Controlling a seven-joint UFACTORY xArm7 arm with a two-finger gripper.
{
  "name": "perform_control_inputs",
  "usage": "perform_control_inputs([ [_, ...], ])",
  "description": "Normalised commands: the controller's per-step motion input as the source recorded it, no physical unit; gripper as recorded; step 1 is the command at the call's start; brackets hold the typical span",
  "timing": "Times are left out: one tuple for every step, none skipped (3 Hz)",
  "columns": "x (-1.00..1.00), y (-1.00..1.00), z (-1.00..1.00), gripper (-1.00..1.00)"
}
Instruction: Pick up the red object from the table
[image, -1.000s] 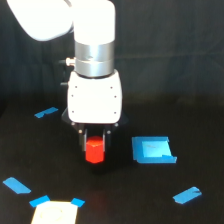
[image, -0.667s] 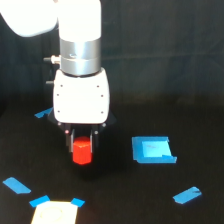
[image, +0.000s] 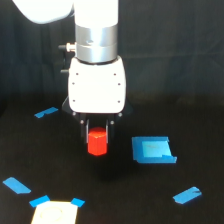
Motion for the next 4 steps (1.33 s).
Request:
perform_control_inputs([
  [0.33, -0.09, 1.00, 0.02],
  [-0.07, 0.13, 1.00, -0.53],
  [-0.38, -0.39, 0.77, -0.99],
  [-0.37, -0.37, 0.65, -1.00],
])
